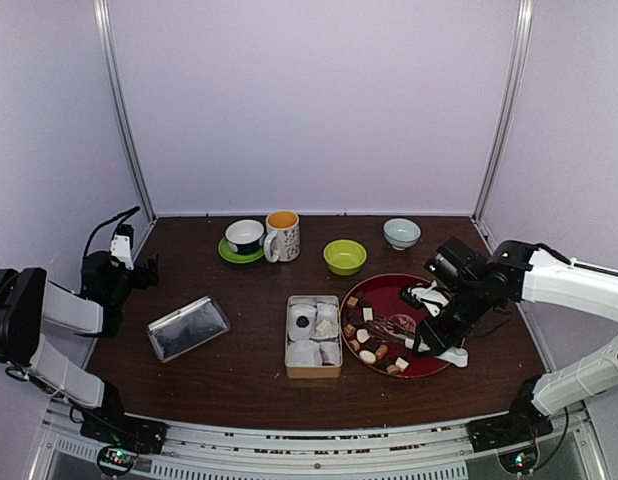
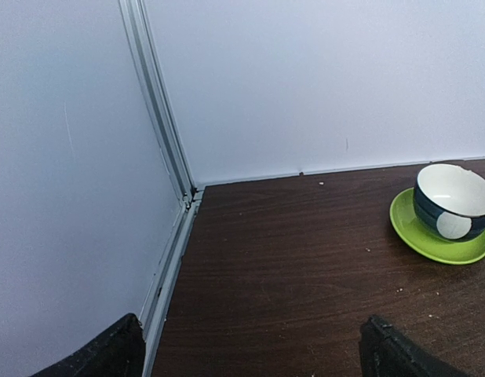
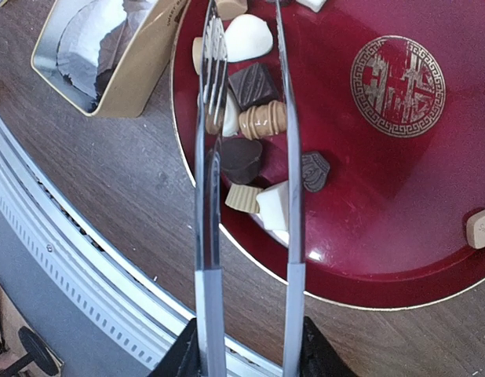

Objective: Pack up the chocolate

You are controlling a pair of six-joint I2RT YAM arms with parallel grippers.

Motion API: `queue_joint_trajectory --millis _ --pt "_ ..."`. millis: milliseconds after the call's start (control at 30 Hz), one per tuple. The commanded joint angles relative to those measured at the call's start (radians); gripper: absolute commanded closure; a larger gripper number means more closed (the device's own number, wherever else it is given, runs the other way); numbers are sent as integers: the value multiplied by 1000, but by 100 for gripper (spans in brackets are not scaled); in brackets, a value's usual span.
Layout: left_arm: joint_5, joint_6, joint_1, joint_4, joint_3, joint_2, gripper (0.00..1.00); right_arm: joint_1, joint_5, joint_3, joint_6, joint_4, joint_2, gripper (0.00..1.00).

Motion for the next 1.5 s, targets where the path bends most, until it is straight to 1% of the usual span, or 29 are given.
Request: queue_joint_trajectory --millis 0,633,800,1100,1233,1467 --pt "10 10 8 55 -6 6 2 0 7 24 13 -13 -7 63" --pt "11 11 8 55 -6 6 2 56 84 89 8 -18 101 57" --pt "10 10 7 54 -6 6 2 62 121 113 7 -25 136 57" --pt "10 11 8 54 -6 6 2 64 102 95 -26 -71 145 57" --pt "11 11 9 54 -6 5 2 67 77 93 -45 -83 151 54" --pt "10 11 9 54 -6 6 2 68 92 106 -46 -64 199 60"
